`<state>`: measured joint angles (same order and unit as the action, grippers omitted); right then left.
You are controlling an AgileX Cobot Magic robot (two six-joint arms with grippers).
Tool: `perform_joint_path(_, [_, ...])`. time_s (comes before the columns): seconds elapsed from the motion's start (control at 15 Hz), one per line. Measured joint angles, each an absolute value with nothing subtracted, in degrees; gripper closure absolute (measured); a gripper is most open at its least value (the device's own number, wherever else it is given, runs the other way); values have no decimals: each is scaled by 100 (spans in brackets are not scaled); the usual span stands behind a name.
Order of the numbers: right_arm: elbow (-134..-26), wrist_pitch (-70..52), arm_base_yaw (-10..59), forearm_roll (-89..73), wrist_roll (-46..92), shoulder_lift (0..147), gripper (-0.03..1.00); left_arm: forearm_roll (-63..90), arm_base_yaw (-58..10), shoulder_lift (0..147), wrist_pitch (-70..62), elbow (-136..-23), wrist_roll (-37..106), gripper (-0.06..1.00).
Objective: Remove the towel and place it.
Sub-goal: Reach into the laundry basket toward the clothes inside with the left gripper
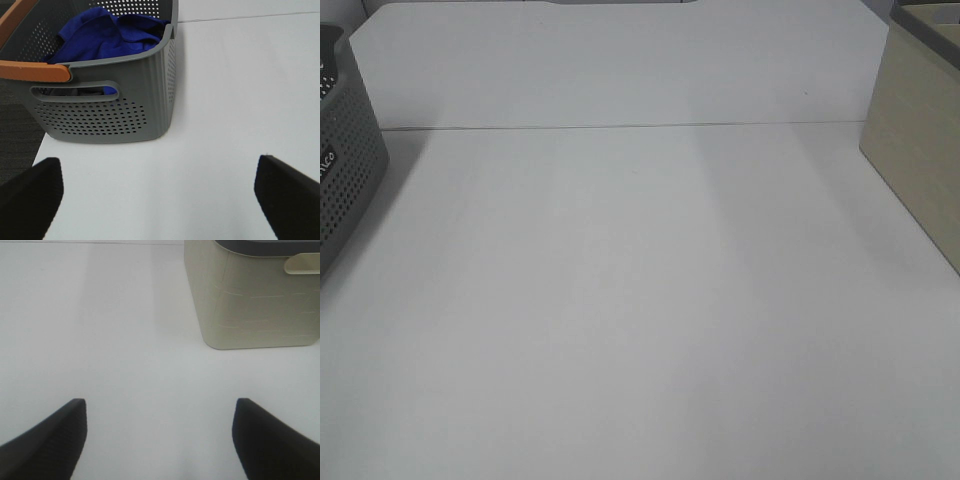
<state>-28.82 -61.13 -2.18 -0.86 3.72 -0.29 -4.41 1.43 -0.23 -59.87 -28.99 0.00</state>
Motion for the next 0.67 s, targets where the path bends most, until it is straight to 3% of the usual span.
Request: perform_joint_path(0.67, [-2882,-6113,-218,-86,372,-29,19,-401,143,-23,-5987,-2899,120,-4])
